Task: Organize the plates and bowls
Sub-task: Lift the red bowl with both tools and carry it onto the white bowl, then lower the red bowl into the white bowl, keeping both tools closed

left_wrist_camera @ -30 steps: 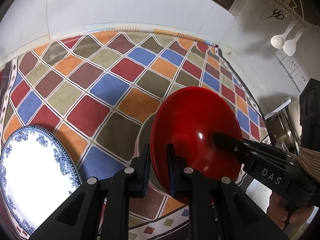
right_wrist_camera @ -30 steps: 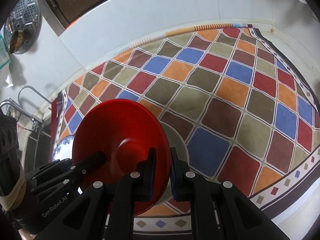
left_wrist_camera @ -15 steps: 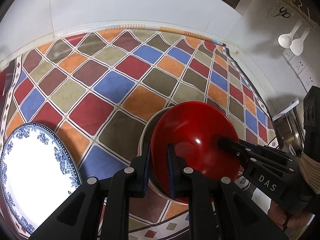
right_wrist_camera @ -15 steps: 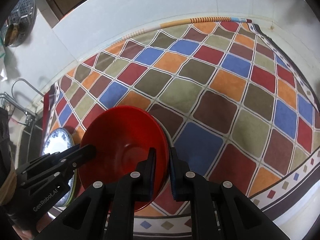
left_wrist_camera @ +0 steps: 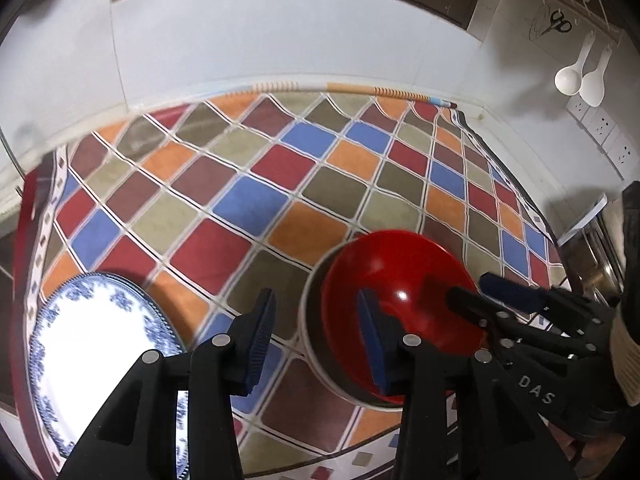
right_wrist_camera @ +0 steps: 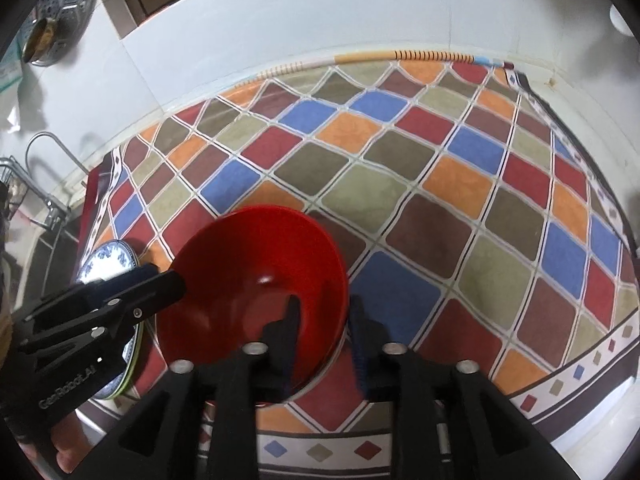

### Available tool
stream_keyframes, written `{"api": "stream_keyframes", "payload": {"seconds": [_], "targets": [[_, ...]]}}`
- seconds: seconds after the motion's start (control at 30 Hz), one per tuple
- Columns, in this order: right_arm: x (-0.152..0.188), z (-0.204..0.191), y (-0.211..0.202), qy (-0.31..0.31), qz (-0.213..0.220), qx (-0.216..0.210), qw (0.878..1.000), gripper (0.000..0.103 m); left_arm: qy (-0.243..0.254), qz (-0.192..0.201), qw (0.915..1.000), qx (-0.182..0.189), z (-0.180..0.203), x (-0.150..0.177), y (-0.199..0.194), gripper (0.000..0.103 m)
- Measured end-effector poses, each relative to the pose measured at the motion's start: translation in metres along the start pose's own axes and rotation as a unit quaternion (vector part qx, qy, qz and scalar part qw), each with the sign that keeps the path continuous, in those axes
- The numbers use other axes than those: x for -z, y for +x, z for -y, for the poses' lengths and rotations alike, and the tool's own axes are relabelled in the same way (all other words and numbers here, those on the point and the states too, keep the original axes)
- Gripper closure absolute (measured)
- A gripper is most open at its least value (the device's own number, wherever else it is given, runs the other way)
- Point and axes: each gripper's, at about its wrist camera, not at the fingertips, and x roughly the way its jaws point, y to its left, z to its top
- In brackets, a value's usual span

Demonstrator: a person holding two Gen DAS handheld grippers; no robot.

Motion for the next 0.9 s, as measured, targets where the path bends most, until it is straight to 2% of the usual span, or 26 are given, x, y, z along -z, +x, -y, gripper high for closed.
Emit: {"api": "stream_keyframes", "payload": {"seconds": [0.1, 0.17, 0.23, 0.47, 0.9], "targets": [[-0.001, -0.005, -0.011, -0.022, 0.026, 0.018, 0.999, 0.062, -0.008, 0.001, 0.9999, 0.007, -0.005, -0.001, -0.003, 0.06], [-0.003, -0.007, -0.015, -0.029, 0.037, 0.025, 0.999, 0.049, -0.008, 0.003, 1.0, 0.004, -0.005, -0.002, -0.004, 0.059], [-0.005, -0.006, -0.019, -0.026, 0.048, 0.029, 0.998, 0.046, -0.01, 0.001, 0.9999, 0.001, -0.006, -0.001, -0.005, 0.058], [-0.006, 0.003, -0.011, -0.001, 0.038, 0.032, 0.999, 0.046, -0.013, -0.008, 0.9998, -0.009, -0.008, 0.002, 0.003, 0.054], [0.0, 0.018, 0.017, 0.034, -0.008, 0.021, 0.999, 0.046, -0.031, -0.068, 0.9972, 0.003, -0.011, 0.009, 0.04, 0.054]]}}
